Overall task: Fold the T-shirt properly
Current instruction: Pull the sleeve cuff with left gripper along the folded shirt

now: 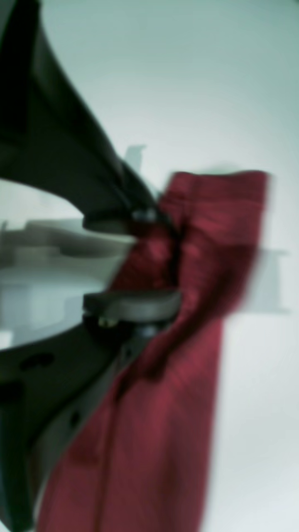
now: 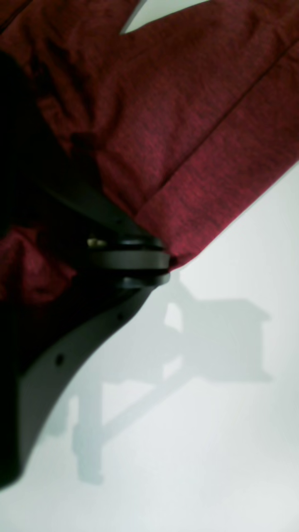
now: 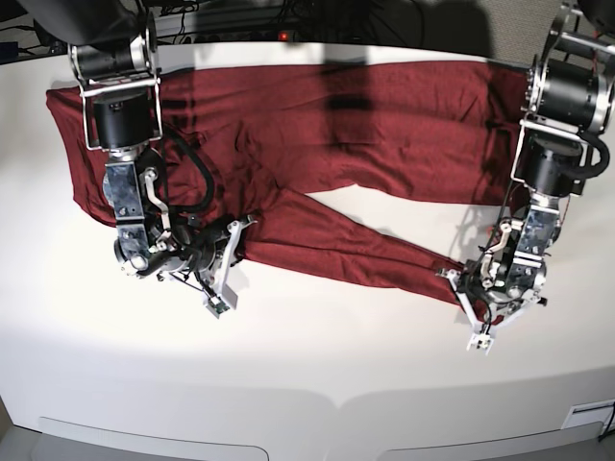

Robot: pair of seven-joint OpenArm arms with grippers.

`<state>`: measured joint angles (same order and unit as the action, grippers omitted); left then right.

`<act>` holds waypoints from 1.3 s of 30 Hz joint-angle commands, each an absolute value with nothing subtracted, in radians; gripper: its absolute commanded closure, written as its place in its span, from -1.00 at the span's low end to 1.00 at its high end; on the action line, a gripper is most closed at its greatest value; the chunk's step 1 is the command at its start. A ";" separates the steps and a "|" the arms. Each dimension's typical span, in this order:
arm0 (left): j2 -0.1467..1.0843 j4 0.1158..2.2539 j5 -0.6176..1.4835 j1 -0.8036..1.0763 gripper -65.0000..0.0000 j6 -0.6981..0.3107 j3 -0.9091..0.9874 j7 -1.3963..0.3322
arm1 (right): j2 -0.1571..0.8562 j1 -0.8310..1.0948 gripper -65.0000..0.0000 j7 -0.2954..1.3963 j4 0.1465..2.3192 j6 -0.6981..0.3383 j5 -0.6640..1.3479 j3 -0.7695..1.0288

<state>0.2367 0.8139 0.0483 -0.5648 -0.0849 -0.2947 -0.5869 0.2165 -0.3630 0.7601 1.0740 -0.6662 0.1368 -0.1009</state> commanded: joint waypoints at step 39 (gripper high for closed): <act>0.360 0.500 -0.456 -0.848 0.29 -0.281 -1.134 0.010 | 0.210 -0.384 1.00 0.825 1.084 -0.664 0.164 -0.099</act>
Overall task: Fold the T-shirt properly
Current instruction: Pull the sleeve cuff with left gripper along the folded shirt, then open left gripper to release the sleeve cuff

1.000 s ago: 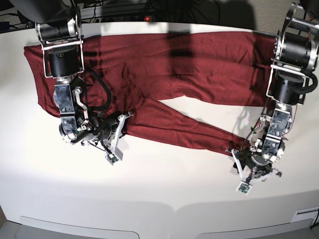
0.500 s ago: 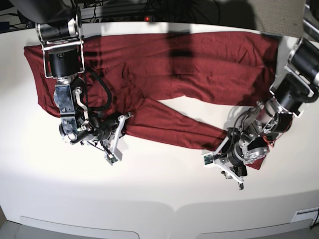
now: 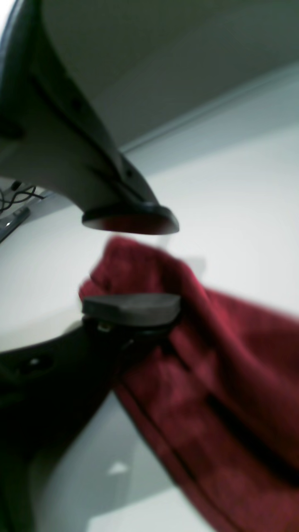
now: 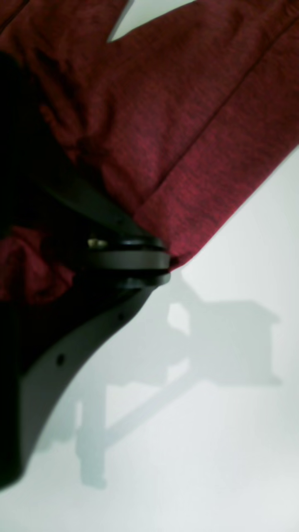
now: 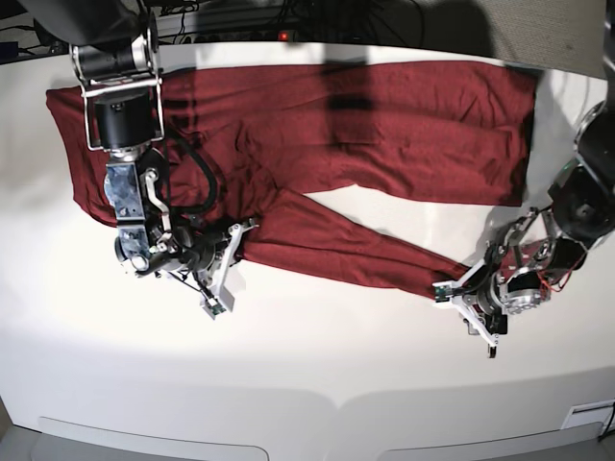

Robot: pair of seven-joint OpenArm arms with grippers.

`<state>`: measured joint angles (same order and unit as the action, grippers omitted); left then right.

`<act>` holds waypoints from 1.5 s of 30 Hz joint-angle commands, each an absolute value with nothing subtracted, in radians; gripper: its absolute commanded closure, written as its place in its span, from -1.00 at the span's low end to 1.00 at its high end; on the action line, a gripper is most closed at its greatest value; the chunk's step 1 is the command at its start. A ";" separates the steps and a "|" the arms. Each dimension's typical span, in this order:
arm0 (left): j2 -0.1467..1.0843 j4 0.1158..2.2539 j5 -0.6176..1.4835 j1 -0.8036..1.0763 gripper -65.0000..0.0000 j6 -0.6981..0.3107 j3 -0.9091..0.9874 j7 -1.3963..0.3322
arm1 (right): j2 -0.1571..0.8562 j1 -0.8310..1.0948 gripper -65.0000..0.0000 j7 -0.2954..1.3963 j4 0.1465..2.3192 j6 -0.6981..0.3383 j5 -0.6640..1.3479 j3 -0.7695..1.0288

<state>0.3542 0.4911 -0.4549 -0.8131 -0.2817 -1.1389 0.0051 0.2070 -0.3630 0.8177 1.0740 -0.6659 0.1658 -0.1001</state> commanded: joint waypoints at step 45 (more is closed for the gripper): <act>0.476 0.665 -0.263 -0.832 1.00 -0.013 -1.134 -0.567 | 0.211 -0.384 1.00 0.764 1.112 -0.667 0.163 -0.098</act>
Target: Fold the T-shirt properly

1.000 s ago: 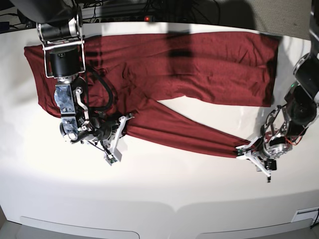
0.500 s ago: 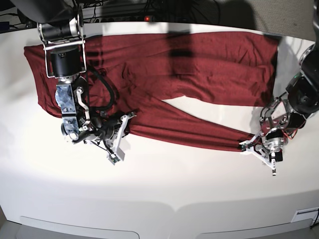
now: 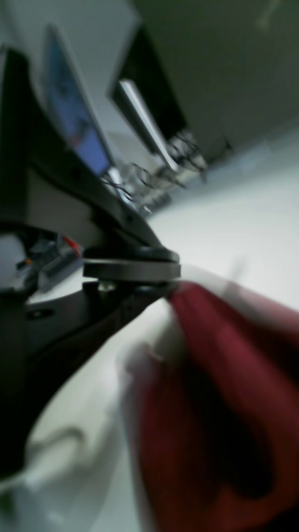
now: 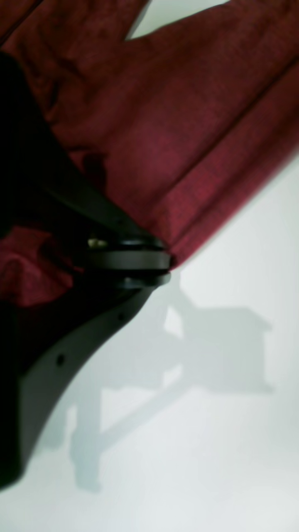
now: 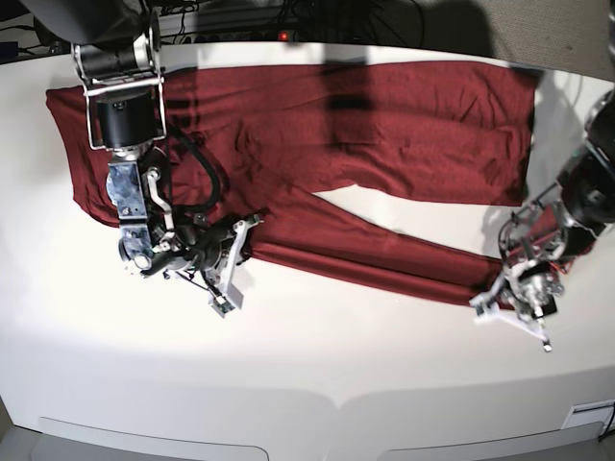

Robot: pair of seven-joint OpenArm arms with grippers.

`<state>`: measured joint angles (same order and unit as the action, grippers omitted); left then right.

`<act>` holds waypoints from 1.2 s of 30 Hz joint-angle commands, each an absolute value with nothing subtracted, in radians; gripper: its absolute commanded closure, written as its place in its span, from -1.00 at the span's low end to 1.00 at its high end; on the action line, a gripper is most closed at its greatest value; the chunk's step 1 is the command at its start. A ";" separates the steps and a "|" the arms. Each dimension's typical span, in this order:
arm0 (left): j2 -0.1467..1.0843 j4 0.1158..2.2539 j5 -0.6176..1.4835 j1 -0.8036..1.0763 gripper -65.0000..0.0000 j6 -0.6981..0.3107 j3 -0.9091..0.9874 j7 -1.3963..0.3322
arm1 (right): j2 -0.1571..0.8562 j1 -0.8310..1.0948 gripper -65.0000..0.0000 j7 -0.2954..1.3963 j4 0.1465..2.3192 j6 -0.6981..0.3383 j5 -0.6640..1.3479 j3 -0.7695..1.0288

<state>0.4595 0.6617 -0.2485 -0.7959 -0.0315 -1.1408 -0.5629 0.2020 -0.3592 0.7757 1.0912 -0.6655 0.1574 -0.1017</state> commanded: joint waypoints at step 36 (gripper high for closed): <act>0.192 0.918 0.230 -0.817 0.52 -0.028 -0.869 -0.736 | 0.210 -0.364 1.00 0.839 1.257 -0.665 0.164 -0.098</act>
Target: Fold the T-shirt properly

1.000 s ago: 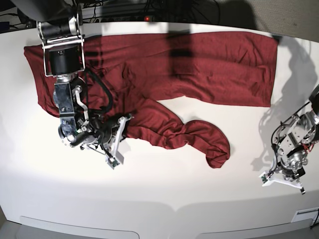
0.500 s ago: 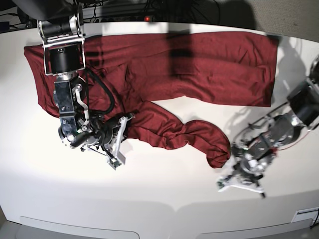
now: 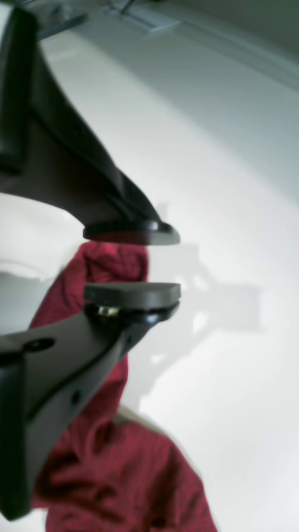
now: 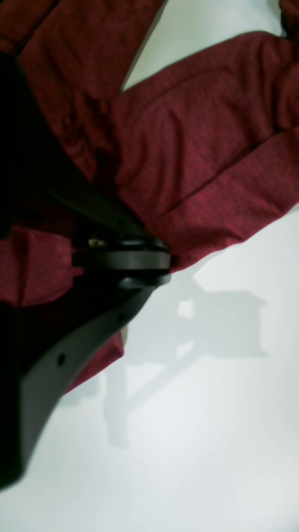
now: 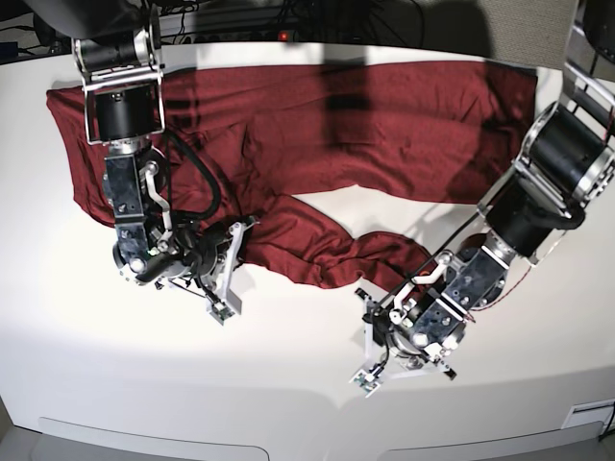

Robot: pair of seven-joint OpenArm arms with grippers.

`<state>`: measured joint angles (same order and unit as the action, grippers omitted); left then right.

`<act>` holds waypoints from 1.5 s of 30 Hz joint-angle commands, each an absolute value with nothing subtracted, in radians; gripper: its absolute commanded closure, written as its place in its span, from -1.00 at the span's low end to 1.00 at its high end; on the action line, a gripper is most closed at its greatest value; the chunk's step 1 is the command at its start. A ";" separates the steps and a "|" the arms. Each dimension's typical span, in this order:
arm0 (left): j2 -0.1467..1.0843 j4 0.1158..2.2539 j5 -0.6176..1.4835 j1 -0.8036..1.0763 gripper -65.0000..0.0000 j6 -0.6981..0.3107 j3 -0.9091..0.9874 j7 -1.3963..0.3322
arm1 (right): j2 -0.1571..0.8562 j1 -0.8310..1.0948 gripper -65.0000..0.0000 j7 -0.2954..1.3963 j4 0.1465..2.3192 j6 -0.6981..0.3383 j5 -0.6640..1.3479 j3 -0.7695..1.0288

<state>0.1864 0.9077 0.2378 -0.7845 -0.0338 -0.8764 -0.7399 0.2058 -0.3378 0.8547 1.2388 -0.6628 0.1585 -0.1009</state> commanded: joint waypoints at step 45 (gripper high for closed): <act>0.099 0.894 -0.004 -0.641 0.19 0.113 -0.767 -0.608 | 0.210 -0.364 1.00 0.852 1.257 -0.664 0.173 -0.098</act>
